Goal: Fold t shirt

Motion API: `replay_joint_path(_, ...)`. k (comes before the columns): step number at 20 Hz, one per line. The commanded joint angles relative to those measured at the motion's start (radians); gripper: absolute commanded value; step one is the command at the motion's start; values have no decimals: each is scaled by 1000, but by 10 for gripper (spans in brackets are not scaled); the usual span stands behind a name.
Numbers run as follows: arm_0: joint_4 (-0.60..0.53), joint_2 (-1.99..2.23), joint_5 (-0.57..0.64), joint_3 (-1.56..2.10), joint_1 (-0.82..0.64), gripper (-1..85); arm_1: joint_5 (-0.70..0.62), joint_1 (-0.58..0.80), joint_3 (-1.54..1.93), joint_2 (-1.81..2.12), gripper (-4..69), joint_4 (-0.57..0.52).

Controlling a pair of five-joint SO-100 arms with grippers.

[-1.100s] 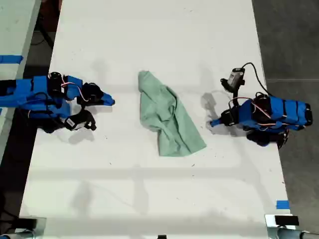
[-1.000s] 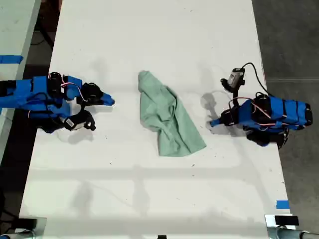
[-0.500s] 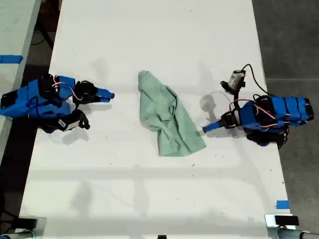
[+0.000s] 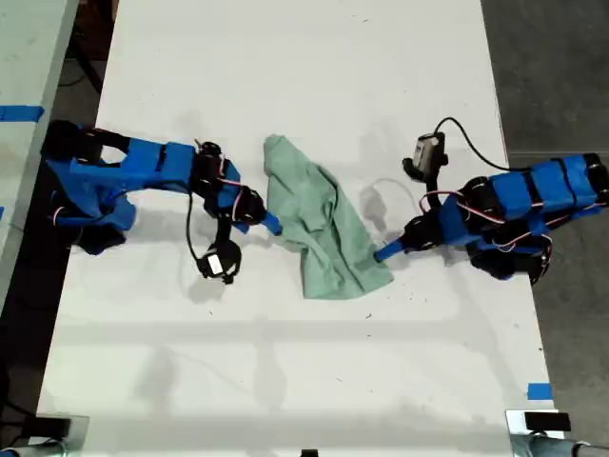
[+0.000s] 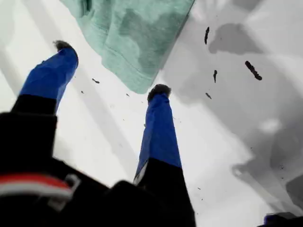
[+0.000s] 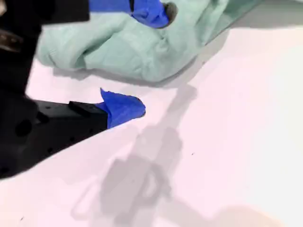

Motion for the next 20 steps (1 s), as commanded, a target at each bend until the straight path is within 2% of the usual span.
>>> replay_joint_path(1,17,-259,8,-508,77,264,23,-17,-124,-107,296,-28)
replay_joint_path(5,-144,-267,-25,-500,167,257,32,-12,-143,-152,278,-28)
replay_joint_path(6,-153,-279,-31,-500,176,257,32,-11,-144,-156,275,-29)
replay_joint_path(9,-196,-383,-31,-500,170,258,32,-15,-143,-155,265,-48)
replay_joint_path(13,-348,-508,-2,-502,155,258,34,-28,-132,-161,261,-66)
replay_joint_path(15,-359,-545,-11,-503,138,246,38,-40,-129,-161,259,-74)
replay_joint_path(17,-362,-584,-32,-502,123,127,37,-52,-124,-161,258,-86)
replay_joint_path(18,-364,-603,-40,-502,117,140,34,-57,-120,-161,258,-98)
replay_joint_path(19,-365,-621,-43,-503,110,187,32,-64,-112,-161,258,-117)
replay_joint_path(20,-365,-635,-44,-503,103,173,31,-71,-103,-163,257,-141)
